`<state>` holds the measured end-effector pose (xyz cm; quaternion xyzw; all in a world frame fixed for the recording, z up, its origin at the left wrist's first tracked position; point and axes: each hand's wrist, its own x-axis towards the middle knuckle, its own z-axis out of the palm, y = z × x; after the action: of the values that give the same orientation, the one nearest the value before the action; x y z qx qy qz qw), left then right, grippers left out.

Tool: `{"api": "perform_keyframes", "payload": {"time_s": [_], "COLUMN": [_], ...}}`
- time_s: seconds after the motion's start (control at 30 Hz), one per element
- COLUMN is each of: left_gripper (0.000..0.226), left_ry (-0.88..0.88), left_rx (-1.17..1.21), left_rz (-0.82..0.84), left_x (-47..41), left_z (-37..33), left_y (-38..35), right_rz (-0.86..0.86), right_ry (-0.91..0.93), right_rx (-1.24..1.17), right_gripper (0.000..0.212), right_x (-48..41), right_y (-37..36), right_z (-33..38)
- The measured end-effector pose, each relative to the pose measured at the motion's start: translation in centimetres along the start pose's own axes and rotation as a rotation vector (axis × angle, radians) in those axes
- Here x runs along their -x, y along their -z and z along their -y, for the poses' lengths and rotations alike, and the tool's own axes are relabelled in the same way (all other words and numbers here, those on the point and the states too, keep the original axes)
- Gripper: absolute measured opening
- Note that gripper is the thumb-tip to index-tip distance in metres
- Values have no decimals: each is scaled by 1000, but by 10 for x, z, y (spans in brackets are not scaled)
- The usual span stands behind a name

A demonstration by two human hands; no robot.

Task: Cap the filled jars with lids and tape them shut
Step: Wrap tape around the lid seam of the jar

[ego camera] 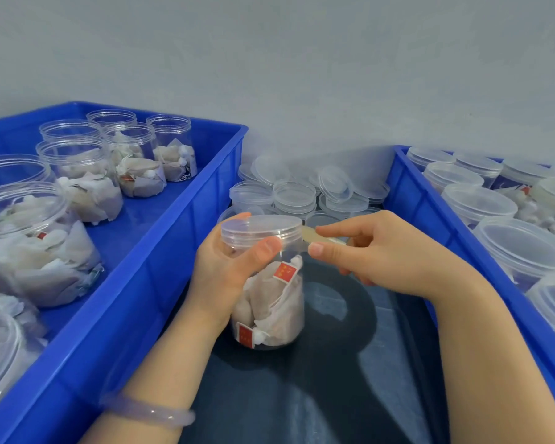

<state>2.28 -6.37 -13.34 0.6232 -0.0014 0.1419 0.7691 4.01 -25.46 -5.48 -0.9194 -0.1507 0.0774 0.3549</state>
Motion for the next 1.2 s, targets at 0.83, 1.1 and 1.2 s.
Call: {"api": "perform_keyframes", "payload": {"time_s": [0.83, 1.1, 1.2], "left_gripper": [111, 76, 81], "left_ry": [52, -77, -108], "left_rx": [32, -33, -153], "left_rz": [169, 61, 41], "left_x": [4, 7, 10], "left_z": [3, -1, -3], "left_y": [0, -4, -9], "right_rz": [82, 51, 20], "right_ry": [-42, -47, -36], "right_rx": [85, 208, 262], "right_gripper": [104, 102, 87], "right_x": [-1, 5, 4], "right_y": [-1, 1, -3], "right_z": [4, 9, 11]}}
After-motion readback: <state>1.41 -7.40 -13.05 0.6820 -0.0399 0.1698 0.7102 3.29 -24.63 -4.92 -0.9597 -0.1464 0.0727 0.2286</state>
